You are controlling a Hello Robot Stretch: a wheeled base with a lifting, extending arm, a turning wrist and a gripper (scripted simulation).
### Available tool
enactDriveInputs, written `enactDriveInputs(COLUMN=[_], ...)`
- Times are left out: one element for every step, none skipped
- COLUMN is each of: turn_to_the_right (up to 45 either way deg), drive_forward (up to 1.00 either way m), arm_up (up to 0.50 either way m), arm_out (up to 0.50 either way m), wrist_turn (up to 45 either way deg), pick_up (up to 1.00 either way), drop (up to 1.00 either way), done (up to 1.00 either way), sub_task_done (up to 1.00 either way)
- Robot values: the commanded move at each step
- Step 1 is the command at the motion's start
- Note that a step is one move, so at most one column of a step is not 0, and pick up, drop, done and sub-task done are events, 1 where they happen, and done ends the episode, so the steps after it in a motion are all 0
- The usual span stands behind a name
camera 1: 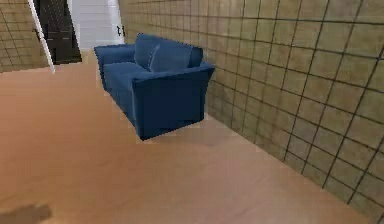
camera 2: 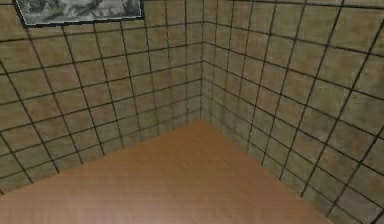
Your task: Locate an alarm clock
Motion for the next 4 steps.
enactDriveInputs(turn_to_the_right=[-30.0,0.0,0.0,0.0], drive_forward=[0.0,1.0,1.0,1.0], arm_up=[0.0,0.0,0.0,0.0], arm_out=[0.0,0.0,0.0,0.0], wrist_turn=[0.0,0.0,0.0,0.0], pick_up=[0.0,0.0,0.0,0.0], drop=[0.0,0.0,0.0,0.0], done=[0.0,0.0,0.0,0.0], sub_task_done=[0.0,0.0,0.0,0.0])
